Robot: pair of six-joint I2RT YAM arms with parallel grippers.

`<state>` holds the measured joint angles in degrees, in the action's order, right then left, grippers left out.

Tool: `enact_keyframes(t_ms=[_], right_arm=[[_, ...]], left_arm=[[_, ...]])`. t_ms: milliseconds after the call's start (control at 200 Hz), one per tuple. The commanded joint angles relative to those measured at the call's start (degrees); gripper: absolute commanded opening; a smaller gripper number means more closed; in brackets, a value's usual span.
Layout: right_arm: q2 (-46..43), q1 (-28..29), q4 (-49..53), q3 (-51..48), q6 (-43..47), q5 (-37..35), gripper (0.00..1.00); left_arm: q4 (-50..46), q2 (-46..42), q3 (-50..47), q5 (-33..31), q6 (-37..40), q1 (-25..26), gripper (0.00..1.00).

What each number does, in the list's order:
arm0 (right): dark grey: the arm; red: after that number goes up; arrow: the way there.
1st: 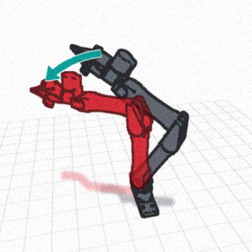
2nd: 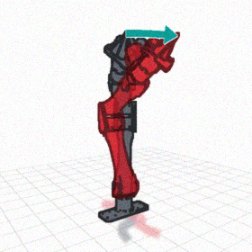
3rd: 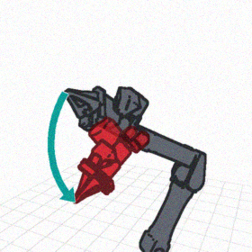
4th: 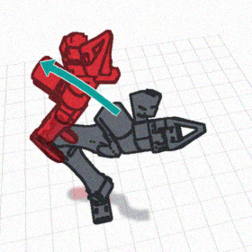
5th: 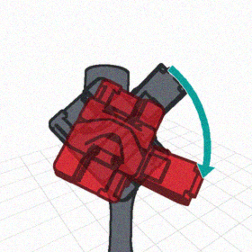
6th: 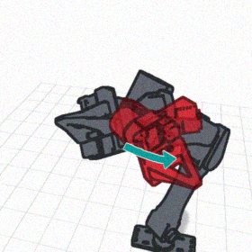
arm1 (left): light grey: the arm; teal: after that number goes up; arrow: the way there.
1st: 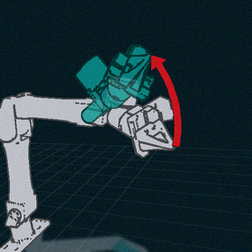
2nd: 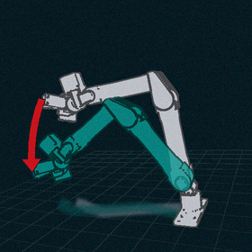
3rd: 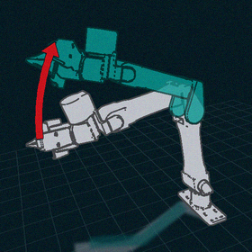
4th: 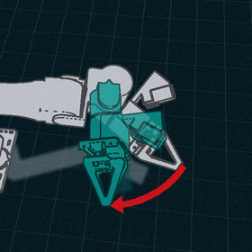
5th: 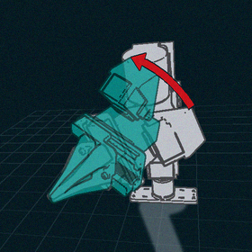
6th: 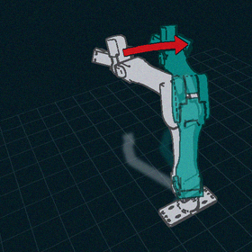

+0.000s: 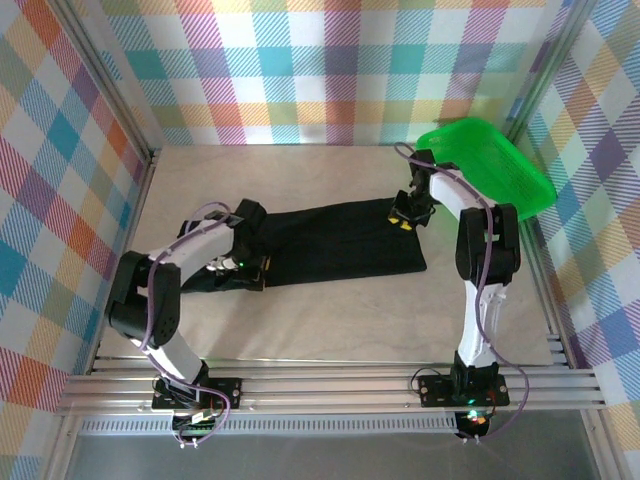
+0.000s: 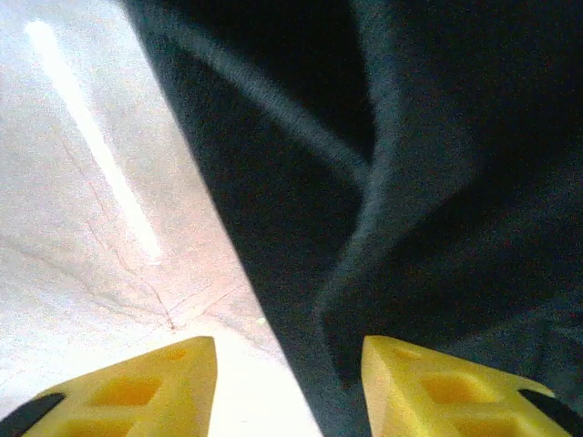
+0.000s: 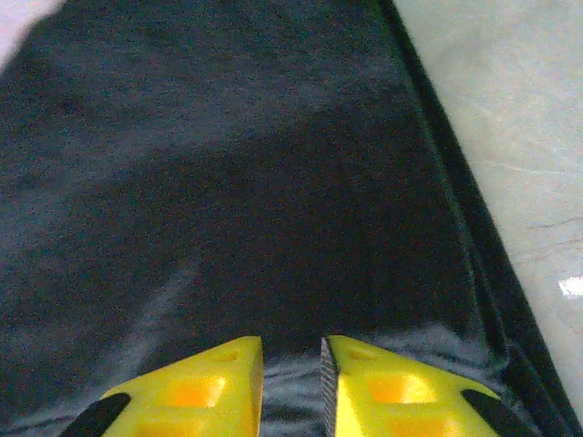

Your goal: Fold and stack the t-shirts

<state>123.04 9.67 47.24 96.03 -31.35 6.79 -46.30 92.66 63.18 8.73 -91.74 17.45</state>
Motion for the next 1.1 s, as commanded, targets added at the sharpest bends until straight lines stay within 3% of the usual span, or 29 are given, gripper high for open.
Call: enact_keyframes(t_ms=[0,90,175,265,445,820,970,1095], right_arm=[[2.04,-0.87,3.77,0.44,0.55,-3.29,0.16],[1.54,-1.43,3.96,-0.58,2.1,-4.68,0.08],[0.62,-1.51,3.17,-0.97,3.82,-4.0,0.06],[-1.2,-1.17,2.3,-0.93,5.6,-3.4,0.06],[-4.04,-0.12,3.2,0.86,7.26,-3.98,0.15],[-10.43,2.11,2.72,1.94,5.81,1.0,0.24],[-10.47,3.31,2.85,3.32,5.14,2.09,0.25],[-9.28,4.12,3.07,4.12,4.75,3.19,0.25]], left_arm=[[-3.25,-2.91,2.66,-3.14,11.35,-6.95,0.37],[-6.62,-0.89,4.91,-5.36,20.52,-13.49,0.39],[-5.78,0.05,3.91,-2.73,24.34,-18.99,0.38],[-1.21,0.33,3.07,1.54,27.36,-20.7,0.36],[-0.64,3.78,5.24,3.37,33.57,-16.35,0.33],[1.72,2.54,-7.01,3.44,33.91,-5.81,0.27],[4.27,1.31,-10.92,4.85,30.98,-4.67,0.26],[0.39,0.42,-8.25,2.73,32.55,-4.79,0.27]])
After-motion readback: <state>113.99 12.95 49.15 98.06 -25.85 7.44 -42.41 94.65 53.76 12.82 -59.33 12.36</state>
